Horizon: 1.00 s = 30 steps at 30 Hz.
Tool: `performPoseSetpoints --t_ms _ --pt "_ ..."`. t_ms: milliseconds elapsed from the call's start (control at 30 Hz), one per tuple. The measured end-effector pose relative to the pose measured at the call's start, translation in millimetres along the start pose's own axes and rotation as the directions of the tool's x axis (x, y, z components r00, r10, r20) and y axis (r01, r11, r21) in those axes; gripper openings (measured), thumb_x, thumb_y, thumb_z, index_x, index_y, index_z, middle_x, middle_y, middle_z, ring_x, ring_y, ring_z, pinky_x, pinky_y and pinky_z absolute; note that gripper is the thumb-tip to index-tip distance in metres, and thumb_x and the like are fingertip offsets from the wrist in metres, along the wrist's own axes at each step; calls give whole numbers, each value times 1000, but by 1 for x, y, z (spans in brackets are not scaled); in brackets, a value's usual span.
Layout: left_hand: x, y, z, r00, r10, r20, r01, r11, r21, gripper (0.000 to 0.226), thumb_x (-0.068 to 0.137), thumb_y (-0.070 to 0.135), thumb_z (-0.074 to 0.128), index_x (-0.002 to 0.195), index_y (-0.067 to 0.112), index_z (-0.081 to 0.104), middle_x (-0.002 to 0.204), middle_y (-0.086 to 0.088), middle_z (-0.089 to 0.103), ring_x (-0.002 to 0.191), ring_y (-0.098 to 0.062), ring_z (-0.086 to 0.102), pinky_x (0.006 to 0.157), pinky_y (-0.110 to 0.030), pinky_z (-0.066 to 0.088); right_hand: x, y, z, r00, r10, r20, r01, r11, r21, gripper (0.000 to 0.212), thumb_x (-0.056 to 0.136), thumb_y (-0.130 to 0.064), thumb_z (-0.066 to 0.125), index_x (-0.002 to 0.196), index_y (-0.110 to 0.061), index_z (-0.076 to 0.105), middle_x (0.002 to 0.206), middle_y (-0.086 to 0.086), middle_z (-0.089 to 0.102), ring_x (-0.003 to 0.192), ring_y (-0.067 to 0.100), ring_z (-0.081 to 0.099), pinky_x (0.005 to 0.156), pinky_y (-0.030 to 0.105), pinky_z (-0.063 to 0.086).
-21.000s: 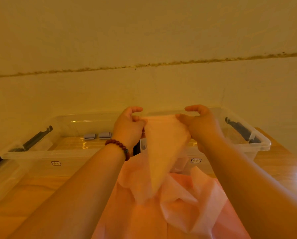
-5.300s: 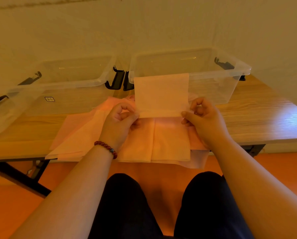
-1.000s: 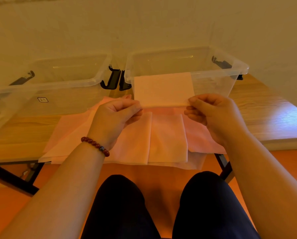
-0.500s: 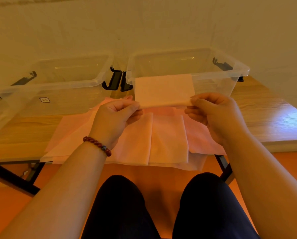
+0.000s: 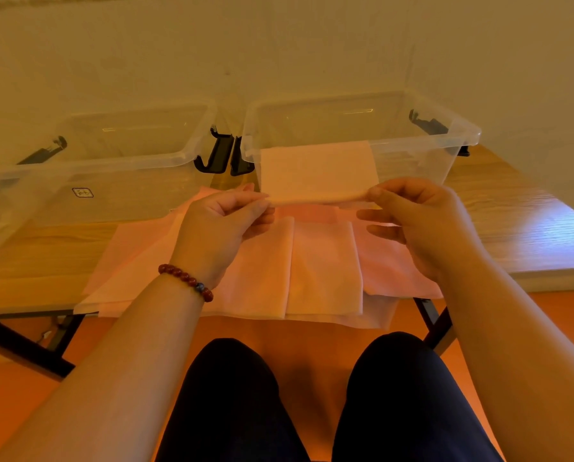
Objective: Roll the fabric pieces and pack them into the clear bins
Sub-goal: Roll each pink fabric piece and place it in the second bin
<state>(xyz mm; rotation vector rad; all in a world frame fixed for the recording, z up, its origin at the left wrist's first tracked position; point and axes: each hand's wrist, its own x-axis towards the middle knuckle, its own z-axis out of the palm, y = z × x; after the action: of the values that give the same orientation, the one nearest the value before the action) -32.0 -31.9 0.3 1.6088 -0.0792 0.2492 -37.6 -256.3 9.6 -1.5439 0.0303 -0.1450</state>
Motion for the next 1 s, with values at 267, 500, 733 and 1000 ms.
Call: performPoseSetpoints --t_ms 267,500,733,1000 --pt "1 -3 6 999 -18 -51 15 998 -54 13 91 9 60 85 18 69 81 13 73 103 -15 65 64 -15 54 3 -1 5 998 -18 -57 20 999 33 11 92 -7 63 92 -18 63 63 -3 71 63 12 69 60 23 58" --pt "3 -3 5 996 -17 -83 14 999 -29 11 89 11 64 87 21 67 76 6 73 72 -10 70 62 -18 54 -1 0 1 1000 -19 16 18 999 28 5 87 -7 66 90 -11 67 68 -3 71 67 10 70 66 25 59" --pt "-1 -4 2 1000 -20 -18 18 997 -74 19 85 1 65 85 18 71 86 12 71 120 -24 56 68 -17 55 -3 1 -1 999 -33 -2 32 999 -5 8 93 -8 61 88 -12 67 72 -2 70 68 9 70 65 25 58" --pt "-1 -5 4 999 -14 -38 12 998 -65 17 88 7 62 79 18 71 75 21 71 119 -23 57 69 -18 55 2 1 3 999 -32 -38 32 999 -1 8 93 -9 61 89 -15 65 65 -4 67 61 9 67 61 24 58"
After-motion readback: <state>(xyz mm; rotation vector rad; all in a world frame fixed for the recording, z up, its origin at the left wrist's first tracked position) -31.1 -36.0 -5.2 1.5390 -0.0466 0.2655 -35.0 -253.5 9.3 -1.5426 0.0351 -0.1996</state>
